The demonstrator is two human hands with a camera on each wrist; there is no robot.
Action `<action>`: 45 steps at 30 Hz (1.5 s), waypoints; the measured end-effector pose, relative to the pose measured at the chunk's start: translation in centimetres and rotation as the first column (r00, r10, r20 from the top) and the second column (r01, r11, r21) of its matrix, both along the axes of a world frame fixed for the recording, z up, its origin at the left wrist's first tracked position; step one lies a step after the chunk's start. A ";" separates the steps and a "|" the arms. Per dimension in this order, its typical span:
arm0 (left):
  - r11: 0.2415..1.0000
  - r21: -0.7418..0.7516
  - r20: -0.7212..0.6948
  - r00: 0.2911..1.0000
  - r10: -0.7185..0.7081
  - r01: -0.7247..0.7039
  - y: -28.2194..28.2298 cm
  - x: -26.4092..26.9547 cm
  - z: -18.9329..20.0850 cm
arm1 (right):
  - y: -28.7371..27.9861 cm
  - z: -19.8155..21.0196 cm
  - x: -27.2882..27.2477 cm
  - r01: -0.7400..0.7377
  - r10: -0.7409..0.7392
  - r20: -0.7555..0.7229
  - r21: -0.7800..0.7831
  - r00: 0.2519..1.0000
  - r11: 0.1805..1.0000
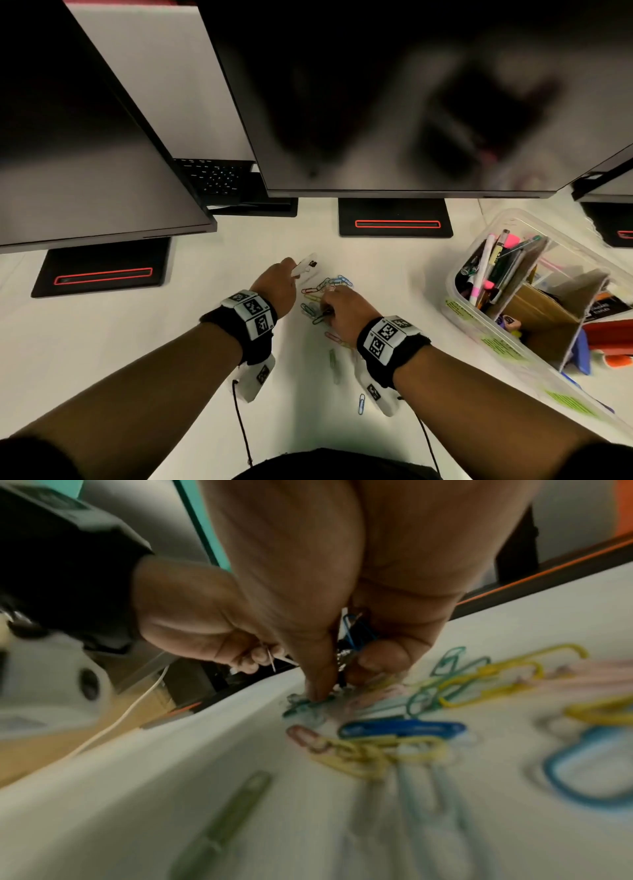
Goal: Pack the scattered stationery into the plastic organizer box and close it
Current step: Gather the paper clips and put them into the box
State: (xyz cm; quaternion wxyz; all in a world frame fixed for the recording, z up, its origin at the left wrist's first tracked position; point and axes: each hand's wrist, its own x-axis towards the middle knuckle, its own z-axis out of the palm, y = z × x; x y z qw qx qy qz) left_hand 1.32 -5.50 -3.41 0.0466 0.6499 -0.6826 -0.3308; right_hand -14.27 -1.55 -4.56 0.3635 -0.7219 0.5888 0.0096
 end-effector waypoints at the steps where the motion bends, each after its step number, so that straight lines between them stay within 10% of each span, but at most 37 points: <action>1: 1.000 0.016 0.013 1.000 -0.025 0.025 -0.6 -0.2 -0.2 | 0.0 0.1 -0.2 0.029 -0.028 0.016 -0.020 0.999 0.999; 20: 0.966 0.103 0.330 0.908 -0.259 0.239 -3.4 -4.1 -1.9 | -0.4 9.4 -7.2 0.538 -0.483 0.366 -0.061 0.796 0.841; 27: 0.970 0.118 0.258 0.937 -0.235 0.210 -3.0 -6.4 0.9 | 0.6 13.8 -19.4 0.647 -0.652 0.063 -0.226 0.756 0.728; 34: 0.903 -0.073 0.077 0.905 -0.419 0.424 -0.1 -17.6 11.1 | 0.7 12.7 -26.3 0.560 -0.584 -0.263 -0.167 0.768 0.811; 45: 0.754 -0.023 0.278 0.729 -0.626 0.656 1.4 -33.6 12.8 | 2.6 12.7 -31.2 0.674 -0.678 0.020 -0.124 0.735 0.728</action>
